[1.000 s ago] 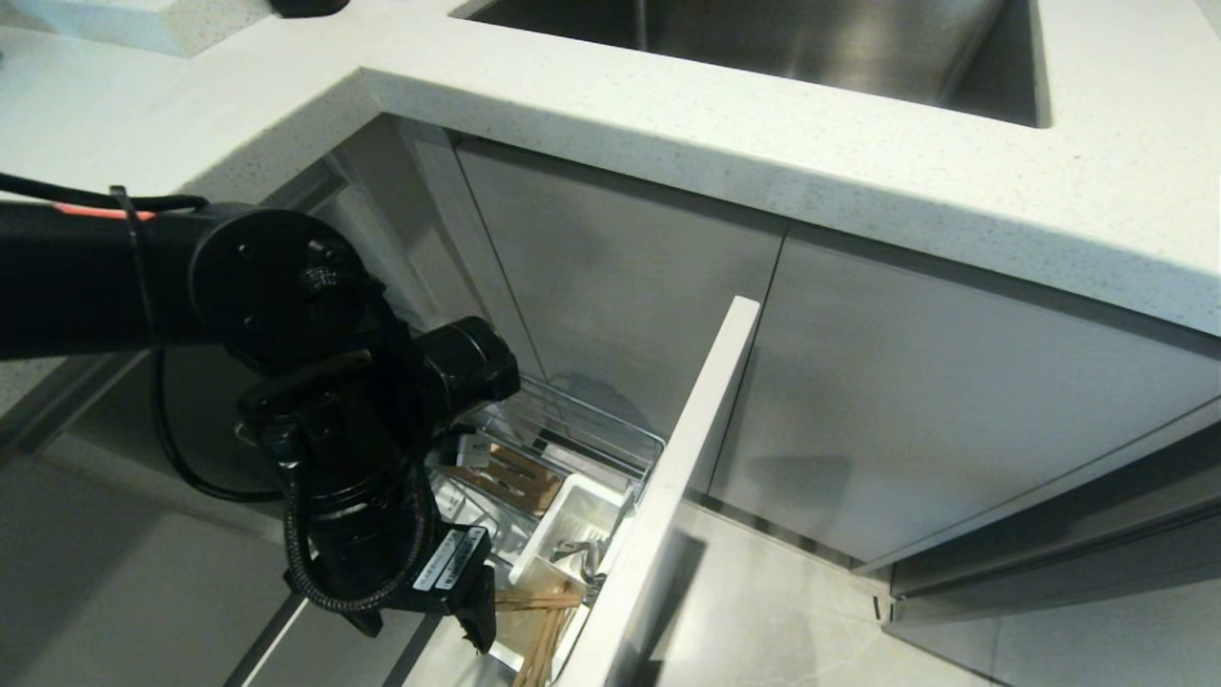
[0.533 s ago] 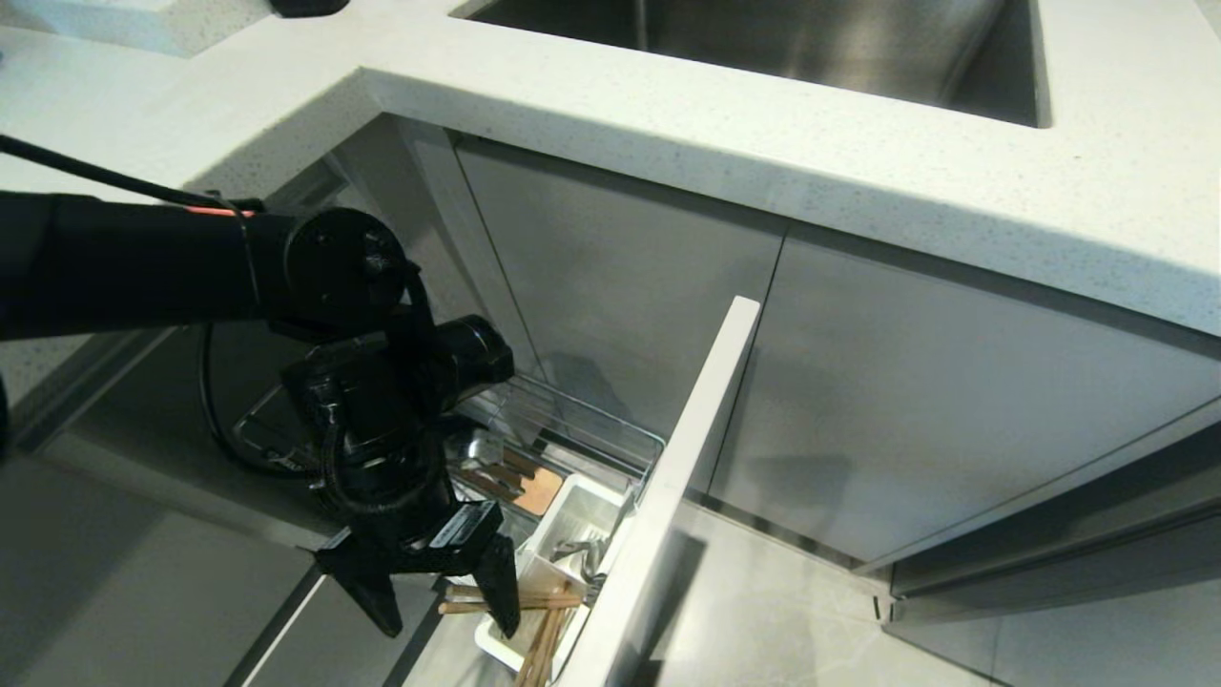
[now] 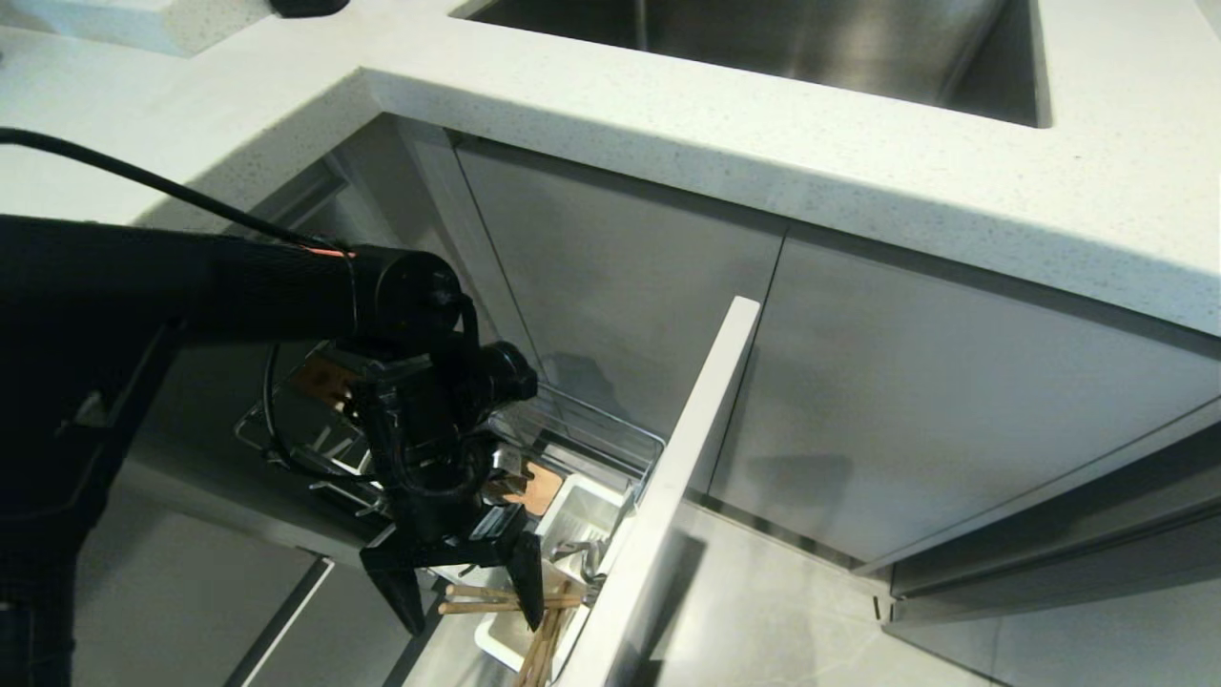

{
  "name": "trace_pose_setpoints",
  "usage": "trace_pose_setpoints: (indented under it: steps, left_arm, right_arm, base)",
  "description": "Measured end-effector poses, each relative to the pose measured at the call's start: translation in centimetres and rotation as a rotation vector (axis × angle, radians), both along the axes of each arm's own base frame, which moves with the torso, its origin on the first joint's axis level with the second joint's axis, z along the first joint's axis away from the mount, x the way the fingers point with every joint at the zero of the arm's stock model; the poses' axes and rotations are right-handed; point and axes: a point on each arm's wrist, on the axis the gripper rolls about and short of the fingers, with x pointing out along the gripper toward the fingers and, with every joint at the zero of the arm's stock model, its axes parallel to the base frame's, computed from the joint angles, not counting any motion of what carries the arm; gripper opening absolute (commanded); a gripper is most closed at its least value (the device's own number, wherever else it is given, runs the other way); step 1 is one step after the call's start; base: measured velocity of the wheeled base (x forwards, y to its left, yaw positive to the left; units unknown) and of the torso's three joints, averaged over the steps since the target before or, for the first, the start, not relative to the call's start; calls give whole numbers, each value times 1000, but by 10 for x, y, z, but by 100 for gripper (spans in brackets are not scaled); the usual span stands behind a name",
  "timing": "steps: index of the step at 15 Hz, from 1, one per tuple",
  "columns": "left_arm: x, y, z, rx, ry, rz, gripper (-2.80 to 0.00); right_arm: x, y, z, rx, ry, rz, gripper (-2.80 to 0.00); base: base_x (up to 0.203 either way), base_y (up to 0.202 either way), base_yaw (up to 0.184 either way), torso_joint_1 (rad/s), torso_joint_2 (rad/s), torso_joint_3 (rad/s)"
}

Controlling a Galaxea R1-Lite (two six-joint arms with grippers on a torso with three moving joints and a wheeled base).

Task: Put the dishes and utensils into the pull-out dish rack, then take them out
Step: Take the chopsticks out of the cupboard

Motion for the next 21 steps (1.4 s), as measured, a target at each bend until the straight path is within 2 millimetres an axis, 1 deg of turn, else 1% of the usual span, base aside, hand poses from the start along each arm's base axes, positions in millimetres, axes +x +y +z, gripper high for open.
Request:
trace_pose_setpoints:
  steps: [5,10,13,21]
  left_arm:
    - [7,-1,-8,5,21,8,0]
    - [7,0,-10,17,46,1,0]
    - [7,4,-9,21,67,-32,0]
    - [13,6,-13,20,70,-20,0]
  right_arm:
    - [0,0,0,0,0,0,-280]
    - [0,0,0,0,0,0,-280]
    - [0,0,0,0,0,0,-280]
    - [0,0,0,0,0,0,-280]
  base:
    - [0,0,0,0,0,0]
    - [0,0,0,0,0,0]
    - [0,0,0,0,0,0]
    - [0,0,0,0,0,0]
